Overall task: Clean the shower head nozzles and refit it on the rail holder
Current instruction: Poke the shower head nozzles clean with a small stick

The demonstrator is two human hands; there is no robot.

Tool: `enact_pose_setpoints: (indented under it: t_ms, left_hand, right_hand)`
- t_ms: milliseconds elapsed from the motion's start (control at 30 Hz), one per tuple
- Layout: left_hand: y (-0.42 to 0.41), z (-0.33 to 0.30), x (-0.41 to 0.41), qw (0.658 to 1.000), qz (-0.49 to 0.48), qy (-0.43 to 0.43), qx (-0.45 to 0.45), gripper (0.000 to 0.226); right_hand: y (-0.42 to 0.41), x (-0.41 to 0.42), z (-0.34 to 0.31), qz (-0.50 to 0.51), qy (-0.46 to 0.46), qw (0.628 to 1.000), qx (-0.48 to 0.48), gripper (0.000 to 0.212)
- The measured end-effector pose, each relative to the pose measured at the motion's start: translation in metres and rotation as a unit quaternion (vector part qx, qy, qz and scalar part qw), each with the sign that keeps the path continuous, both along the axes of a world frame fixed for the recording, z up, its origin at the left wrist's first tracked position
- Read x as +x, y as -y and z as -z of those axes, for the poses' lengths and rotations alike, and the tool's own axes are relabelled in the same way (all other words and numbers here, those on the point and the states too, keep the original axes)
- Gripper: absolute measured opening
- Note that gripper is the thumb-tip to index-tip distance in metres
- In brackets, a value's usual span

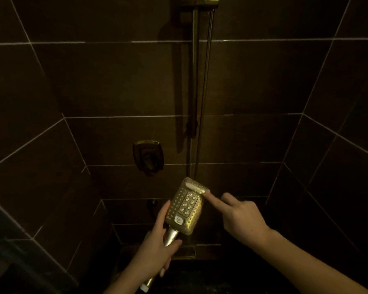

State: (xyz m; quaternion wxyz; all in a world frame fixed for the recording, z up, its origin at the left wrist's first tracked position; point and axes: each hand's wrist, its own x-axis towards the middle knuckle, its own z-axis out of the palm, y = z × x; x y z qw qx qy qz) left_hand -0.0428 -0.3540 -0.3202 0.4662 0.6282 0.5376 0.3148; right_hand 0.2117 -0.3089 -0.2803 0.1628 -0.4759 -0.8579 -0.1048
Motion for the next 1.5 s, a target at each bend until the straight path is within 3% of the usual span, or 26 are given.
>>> enact_pose_setpoints:
  t_ms: [67, 200, 367, 500, 633, 767, 900, 1033, 1167, 1300, 1400, 1500]
  left_hand:
    - [0.000, 0.003, -0.001, 1.000, -0.005, 0.003, 0.005, 0.107]
    - [-0.004, 0.003, 0.001, 1.000, -0.015, 0.005, 0.025, 0.108]
    - [-0.006, 0.009, 0.006, 1.000, -0.008, -0.003, 0.008, 0.106]
    - [-0.006, 0.010, 0.016, 1.000, 0.003, -0.008, 0.010, 0.105]
    - [-0.011, 0.008, 0.020, 1.000, 0.005, -0.021, 0.004, 0.107]
    - [-0.011, 0.005, 0.022, 0.999, 0.011, -0.031, 0.011, 0.107]
    - [-0.013, 0.004, 0.022, 1.000, 0.006, -0.027, 0.004, 0.105]
    - [-0.013, 0.004, 0.024, 1.000, 0.008, -0.022, 0.006, 0.105]
    - [-0.014, 0.000, 0.027, 1.000, 0.008, -0.011, 0.003, 0.106]
    - [-0.014, 0.000, 0.027, 1.000, 0.005, -0.005, 0.007, 0.106]
    - [-0.014, 0.002, 0.025, 1.000, 0.003, -0.010, 0.003, 0.106]
    - [-0.014, 0.004, 0.024, 1.000, 0.008, -0.007, 0.001, 0.105]
  right_hand:
    - [0.001, -0.004, 0.004, -0.028, 0.017, 0.999, 0.014, 0.082]
    - [-0.014, -0.001, 0.000, 0.060, -0.033, 0.997, 0.026, 0.083]
    - [0.000, -0.002, 0.022, 0.009, 0.006, 1.000, 0.002, 0.087]
    - [-0.012, 0.002, 0.013, 0.071, -0.050, 0.996, 0.008, 0.079]
    - [0.001, -0.003, 0.022, 0.003, -0.009, 1.000, 0.008, 0.079]
    - [-0.010, 0.011, 0.012, 0.093, -0.080, 0.992, 0.015, 0.076]
    - [0.011, 0.012, 0.031, 0.027, -0.043, 0.999, -0.011, 0.084]
    - [0.002, 0.025, 0.023, 0.101, -0.092, 0.991, 0.007, 0.083]
    - [0.010, 0.023, 0.028, 0.047, -0.035, 0.998, -0.003, 0.089]
    - [0.003, 0.034, 0.021, 0.097, -0.082, 0.992, -0.003, 0.082]
    - [0.015, 0.030, 0.030, 0.042, -0.028, 0.998, -0.024, 0.084]
    - [0.012, 0.034, 0.030, 0.088, -0.087, 0.992, -0.017, 0.084]
